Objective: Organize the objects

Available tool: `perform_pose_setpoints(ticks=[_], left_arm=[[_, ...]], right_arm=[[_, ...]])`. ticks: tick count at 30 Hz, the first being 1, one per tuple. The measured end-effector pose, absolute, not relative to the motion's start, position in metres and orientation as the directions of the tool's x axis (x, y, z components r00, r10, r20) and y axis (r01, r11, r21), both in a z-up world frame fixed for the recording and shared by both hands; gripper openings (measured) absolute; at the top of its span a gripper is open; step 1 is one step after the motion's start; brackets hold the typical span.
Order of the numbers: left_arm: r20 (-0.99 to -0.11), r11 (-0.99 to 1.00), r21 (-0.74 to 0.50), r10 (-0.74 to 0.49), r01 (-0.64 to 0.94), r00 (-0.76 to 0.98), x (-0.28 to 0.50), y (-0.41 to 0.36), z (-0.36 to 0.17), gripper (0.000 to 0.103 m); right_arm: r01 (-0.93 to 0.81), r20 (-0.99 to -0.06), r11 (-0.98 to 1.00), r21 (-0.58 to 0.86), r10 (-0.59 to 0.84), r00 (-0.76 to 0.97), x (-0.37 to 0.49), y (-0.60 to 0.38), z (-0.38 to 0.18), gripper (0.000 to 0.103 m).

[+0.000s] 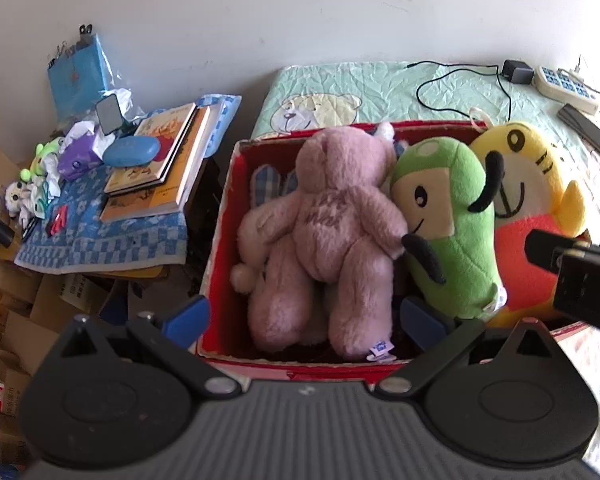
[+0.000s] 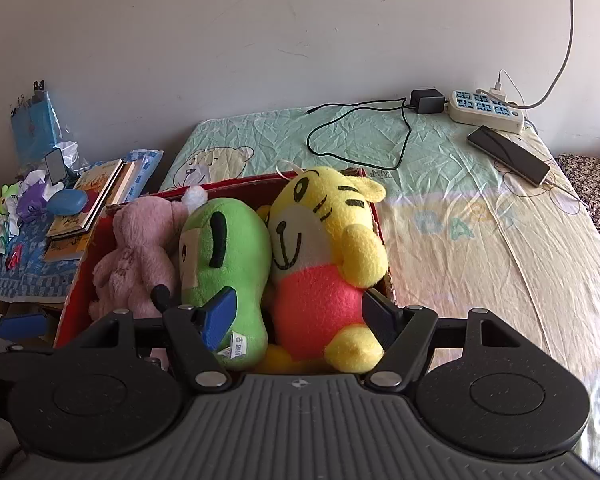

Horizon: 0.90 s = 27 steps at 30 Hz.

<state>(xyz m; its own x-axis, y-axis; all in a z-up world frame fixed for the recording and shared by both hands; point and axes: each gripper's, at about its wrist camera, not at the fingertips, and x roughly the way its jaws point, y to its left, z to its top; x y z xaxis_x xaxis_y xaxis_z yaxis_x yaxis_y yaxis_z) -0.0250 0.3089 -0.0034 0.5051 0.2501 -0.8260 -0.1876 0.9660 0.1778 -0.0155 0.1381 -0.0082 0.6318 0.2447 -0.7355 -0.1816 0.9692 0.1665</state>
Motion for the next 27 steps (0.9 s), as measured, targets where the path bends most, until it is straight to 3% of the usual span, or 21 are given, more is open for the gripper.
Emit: perform_pose_setpoints(ticks=[27], left_arm=[[-0.820,0.981,0.160,0.196,-0.114,0.537,-0.031,0.307,-0.006,0.100]], right_arm=[[-0.095,-0.741,0.980,0.176,0.195,0.642,-0.027,0.136,-0.013,0.073]])
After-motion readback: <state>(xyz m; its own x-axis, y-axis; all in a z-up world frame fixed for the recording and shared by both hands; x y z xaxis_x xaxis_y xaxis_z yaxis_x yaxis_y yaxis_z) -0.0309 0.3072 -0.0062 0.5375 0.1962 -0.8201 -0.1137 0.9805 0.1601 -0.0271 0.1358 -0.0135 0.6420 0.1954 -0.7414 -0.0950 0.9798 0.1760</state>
